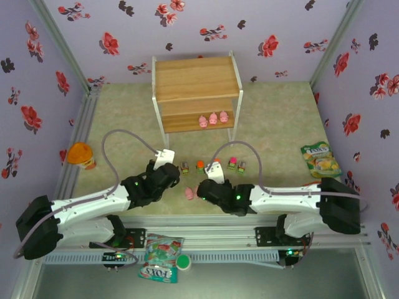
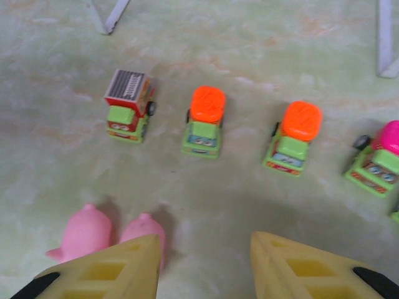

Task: Place and organize the plastic toys onto the shelf

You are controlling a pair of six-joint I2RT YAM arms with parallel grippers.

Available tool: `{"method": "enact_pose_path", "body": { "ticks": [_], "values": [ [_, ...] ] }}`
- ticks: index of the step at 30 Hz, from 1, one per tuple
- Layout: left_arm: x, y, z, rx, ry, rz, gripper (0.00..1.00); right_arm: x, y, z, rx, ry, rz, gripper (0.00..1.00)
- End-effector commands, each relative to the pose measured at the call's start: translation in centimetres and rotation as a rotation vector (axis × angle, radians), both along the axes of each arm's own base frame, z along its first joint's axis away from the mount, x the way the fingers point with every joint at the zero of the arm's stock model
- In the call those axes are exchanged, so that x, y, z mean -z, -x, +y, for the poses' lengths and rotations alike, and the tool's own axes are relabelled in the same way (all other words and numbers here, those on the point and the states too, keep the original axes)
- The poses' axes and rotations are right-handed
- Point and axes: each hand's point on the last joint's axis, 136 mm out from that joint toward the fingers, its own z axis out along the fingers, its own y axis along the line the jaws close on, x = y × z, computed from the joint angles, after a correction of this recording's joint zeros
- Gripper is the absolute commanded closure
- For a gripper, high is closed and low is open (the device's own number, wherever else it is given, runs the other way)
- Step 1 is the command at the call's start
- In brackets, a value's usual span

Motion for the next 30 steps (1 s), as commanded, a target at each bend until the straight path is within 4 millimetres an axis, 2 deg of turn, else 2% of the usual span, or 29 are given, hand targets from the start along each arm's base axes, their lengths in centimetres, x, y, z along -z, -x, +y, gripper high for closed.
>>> {"method": "enact_pose_path", "body": {
  "ticks": [1, 7, 11, 23, 30],
  "values": [
    [-0.2, -0.1, -0.2, -0.012, 0.043, -0.027, 0.41, -0.2, 0.7, 2.3, -0.002, -0.070, 0.028, 0.57],
    [0.7, -0.1, -0.2, -0.012, 0.044, -0.026, 0.41, 1.3, 2.3, 3.3, -0.033, -0.067, 0.083, 0.55],
    [0.6, -0.3, -0.4, -0.012, 0.044, -0.030, 0.40, 2.2, 3.0, 3.4, -0.038, -0.054, 0.104, 0.53],
    [0.6, -0.5, -0.3, -0.021, 0.043, -0.027, 0.39, 4.4, 3.6, 3.4, -0.026, -0.059, 0.151, 0.51],
    [0.6, -0.6, -0.1, -0.029, 0.038, -0.025, 0.38, 5.0, 3.7, 3.2, -0.016, -0.048, 0.164, 0.51]
  ]
}}
